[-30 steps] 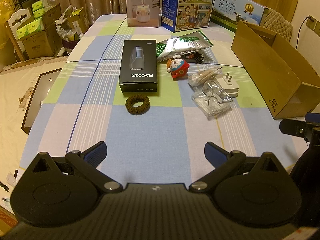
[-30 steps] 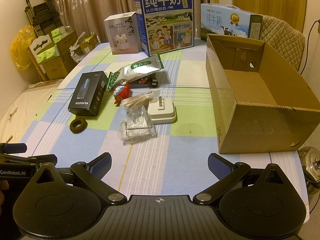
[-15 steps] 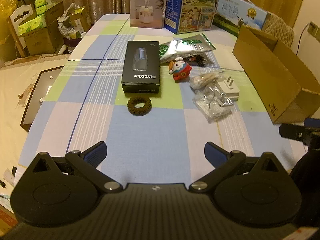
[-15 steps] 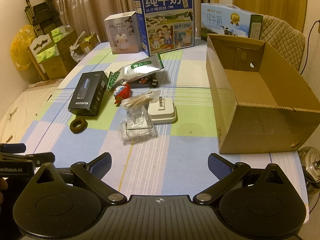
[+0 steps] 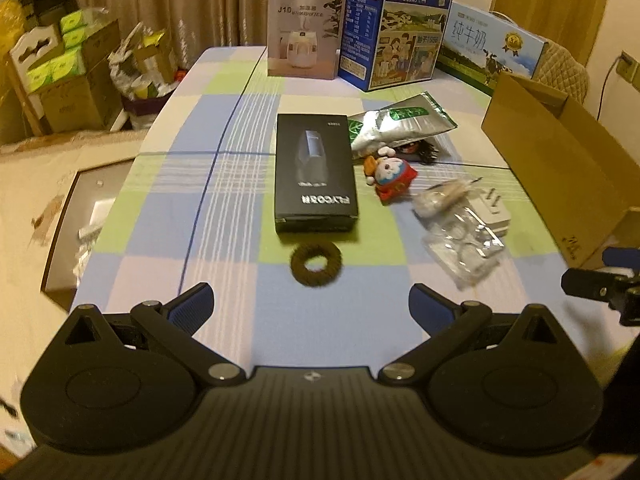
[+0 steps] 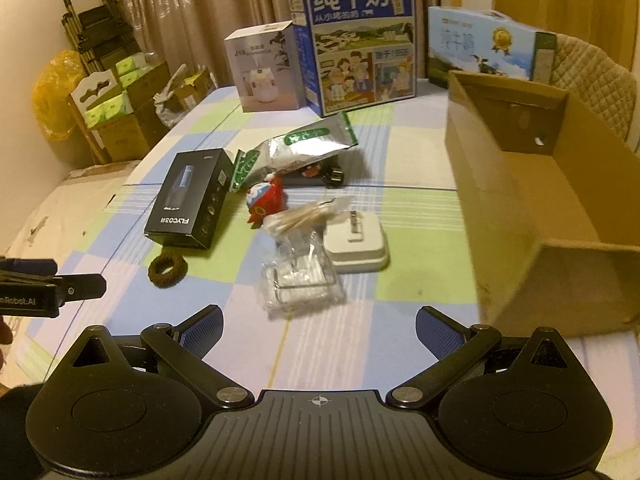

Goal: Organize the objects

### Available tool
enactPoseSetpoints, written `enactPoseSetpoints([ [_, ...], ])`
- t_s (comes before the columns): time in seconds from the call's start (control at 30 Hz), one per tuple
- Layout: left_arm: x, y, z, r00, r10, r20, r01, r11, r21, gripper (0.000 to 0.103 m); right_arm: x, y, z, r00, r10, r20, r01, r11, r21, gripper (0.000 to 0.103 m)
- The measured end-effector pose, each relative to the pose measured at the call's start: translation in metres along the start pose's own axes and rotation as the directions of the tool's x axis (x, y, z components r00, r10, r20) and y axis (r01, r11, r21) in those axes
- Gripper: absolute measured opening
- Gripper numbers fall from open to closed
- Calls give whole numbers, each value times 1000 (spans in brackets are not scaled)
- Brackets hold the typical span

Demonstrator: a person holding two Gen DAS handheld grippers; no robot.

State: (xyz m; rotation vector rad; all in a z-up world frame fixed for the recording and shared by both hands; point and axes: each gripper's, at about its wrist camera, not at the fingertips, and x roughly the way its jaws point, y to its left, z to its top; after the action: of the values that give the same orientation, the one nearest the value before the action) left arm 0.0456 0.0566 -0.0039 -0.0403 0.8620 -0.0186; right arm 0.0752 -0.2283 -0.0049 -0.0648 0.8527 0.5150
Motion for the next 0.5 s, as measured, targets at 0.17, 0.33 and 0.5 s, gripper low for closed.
enactPoseSetpoints([
  [0.17,30,9,1,1000,10,2,-10,999,40,101,31,5,2,1000,17,2,-17,999,-40,99],
  [0.33,61,13,2,1000,12,-27,-11,998,61,101,61,7,6,999,32,-8,-33,996,-80,88],
  [0.5,76,14,1,1000,-14,-13,15,996,83,95,88,4,13,998,50,-26,-52,996,-71,86],
])
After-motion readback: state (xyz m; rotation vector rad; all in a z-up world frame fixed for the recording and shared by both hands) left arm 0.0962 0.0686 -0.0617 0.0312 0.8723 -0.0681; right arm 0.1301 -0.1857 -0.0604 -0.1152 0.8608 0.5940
